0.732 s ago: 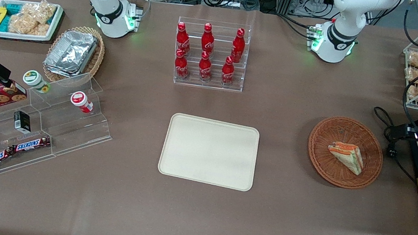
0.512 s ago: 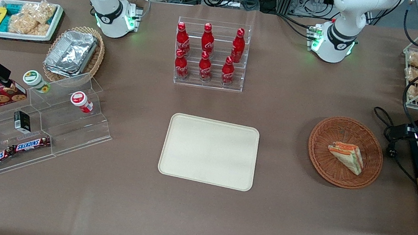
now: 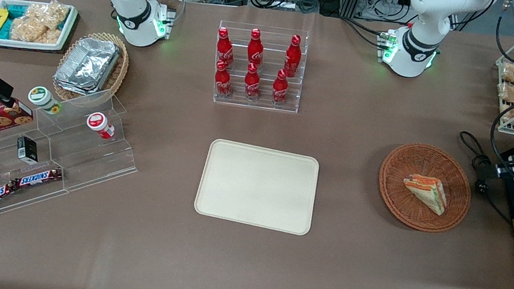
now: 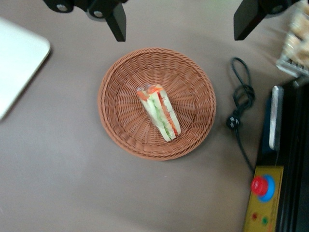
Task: Place sandwich from basket to tray
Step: 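Move the left gripper toward the sandwich in the wicker basket, then lower the open left gripper over the wrapped sandwich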
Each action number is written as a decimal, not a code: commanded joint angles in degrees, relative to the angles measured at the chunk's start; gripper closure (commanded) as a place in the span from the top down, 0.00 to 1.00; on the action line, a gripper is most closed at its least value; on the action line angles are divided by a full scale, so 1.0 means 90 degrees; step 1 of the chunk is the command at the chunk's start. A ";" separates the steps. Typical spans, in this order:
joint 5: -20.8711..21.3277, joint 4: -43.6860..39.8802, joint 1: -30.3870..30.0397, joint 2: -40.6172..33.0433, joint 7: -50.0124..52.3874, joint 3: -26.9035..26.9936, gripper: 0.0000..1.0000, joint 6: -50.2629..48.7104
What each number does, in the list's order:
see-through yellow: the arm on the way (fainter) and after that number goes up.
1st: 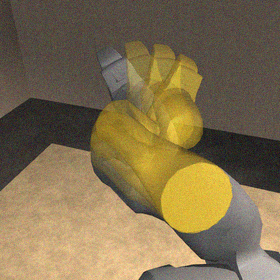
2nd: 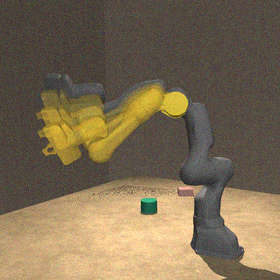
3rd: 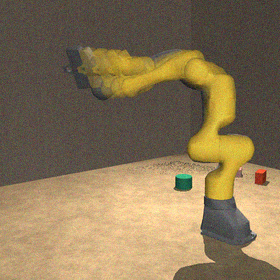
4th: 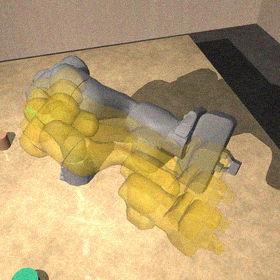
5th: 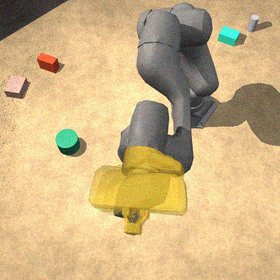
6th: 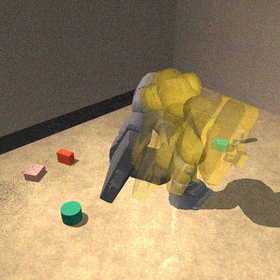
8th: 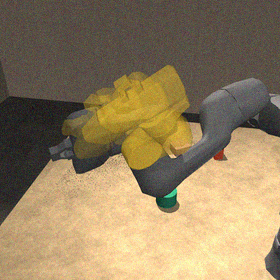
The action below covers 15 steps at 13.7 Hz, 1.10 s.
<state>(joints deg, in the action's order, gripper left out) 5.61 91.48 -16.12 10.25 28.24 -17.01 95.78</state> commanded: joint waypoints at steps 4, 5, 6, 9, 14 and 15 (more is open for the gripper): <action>0.0060 0.1652 -0.0191 0.0090 0.4269 -0.0015 1.00 0.2238; 0.0060 0.1662 -0.0269 0.0314 0.4603 -0.0015 1.00 0.2307; 0.0070 0.1681 -0.0289 0.0548 0.4712 -0.0015 1.00 0.2366; 0.0099 0.1672 -0.0289 0.0969 0.4889 -0.0015 1.00 0.2756; 0.0216 0.2002 -0.0299 0.1137 0.4889 0.0179 1.00 0.2815; 0.0333 0.2149 -0.0299 0.1098 0.4889 0.0200 1.00 0.2825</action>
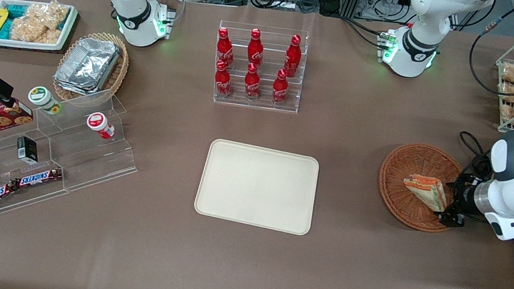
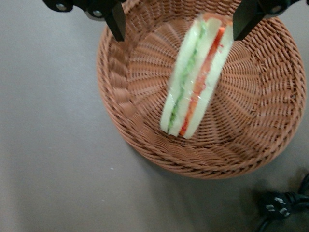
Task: Place sandwich from basket to tray
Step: 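Lower the open left gripper over the wrapped sandwich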
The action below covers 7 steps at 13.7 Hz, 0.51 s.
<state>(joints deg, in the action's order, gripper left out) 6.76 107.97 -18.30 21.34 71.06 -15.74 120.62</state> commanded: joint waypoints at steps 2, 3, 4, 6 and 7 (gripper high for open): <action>0.0245 0.0512 -0.0056 -0.0174 0.0132 0.0069 1.00 0.0259; 0.0245 0.0551 -0.0056 -0.0164 0.0132 0.0069 1.00 0.0299; 0.0245 0.0581 -0.0047 -0.0155 0.0132 0.0069 1.00 0.0328; 0.0254 0.0805 -0.0046 -0.0261 0.0132 0.0069 1.00 0.0425; 0.0245 0.0960 -0.0046 -0.0320 0.0132 0.0069 1.00 0.0552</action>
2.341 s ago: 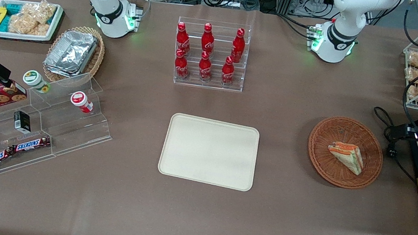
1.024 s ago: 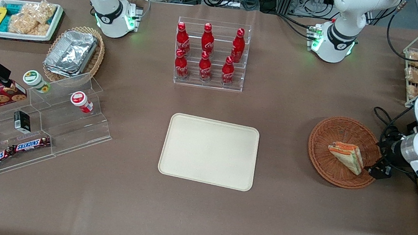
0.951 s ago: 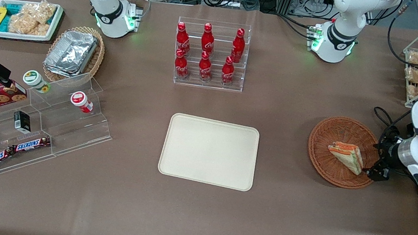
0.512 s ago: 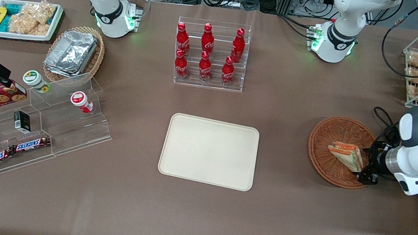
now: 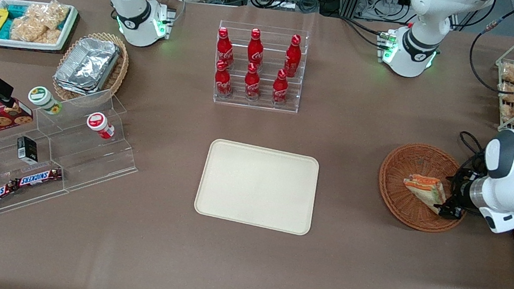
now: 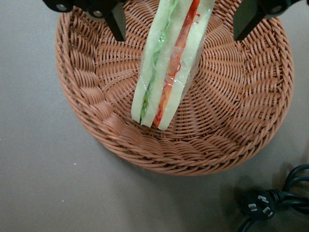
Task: Place sandwich from basket to tray
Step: 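Lower the open left gripper over the wrapped sandwich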
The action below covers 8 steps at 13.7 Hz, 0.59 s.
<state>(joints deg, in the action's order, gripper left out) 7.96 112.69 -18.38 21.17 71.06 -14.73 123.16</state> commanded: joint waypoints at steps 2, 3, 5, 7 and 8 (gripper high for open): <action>0.0111 0.0633 -0.0037 -0.0301 0.0132 -0.0043 1.00 0.0543; 0.0111 0.0750 -0.0028 -0.0311 0.0132 -0.0043 1.00 0.0699; 0.0121 0.0926 -0.0008 -0.0320 0.0132 -0.0043 1.00 0.0875; 0.0121 0.1063 0.0011 -0.0311 0.0132 -0.0043 1.00 0.1119; 0.0121 0.1102 0.0031 -0.0291 0.0132 -0.0043 1.00 0.1255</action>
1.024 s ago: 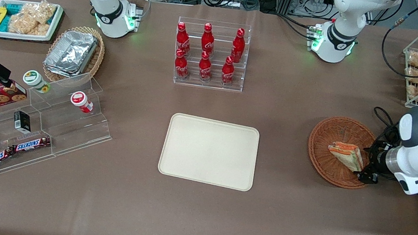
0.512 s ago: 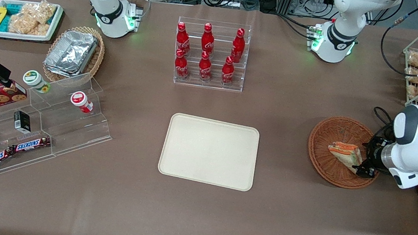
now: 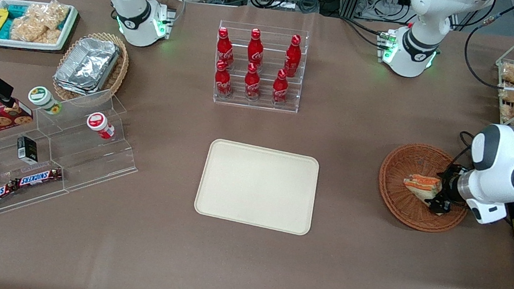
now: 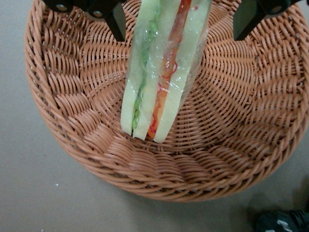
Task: Place sandwich from basket to tray
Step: 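Lower the open left gripper over the wrapped sandwich, then close the left gripper on the sandwich and lift it, then carry the held sandwich over to the cream tray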
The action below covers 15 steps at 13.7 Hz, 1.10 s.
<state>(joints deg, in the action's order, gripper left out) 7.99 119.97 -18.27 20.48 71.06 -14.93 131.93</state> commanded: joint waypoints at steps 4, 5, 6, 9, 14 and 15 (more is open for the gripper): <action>0.0118 0.0177 0.0057 -0.0156 0.0132 -0.0050 0.00 0.0361; 0.0118 0.0108 0.0076 -0.0166 0.0103 -0.0040 0.00 0.0352; 0.0118 0.0078 0.0077 -0.0214 0.0015 -0.0050 0.00 0.0293; 0.0099 -0.0368 0.0077 -0.0487 -0.0451 -0.0089 0.00 -0.0455; 0.0050 -0.2192 0.0086 -0.0596 -0.0835 -0.1004 0.00 -0.2788; 0.0040 -0.2729 0.0086 -0.0537 -0.0854 -0.1287 0.00 -0.3228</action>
<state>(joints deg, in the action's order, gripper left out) 8.21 103.83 -17.65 14.77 64.19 -22.56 110.23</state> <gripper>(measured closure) 0.811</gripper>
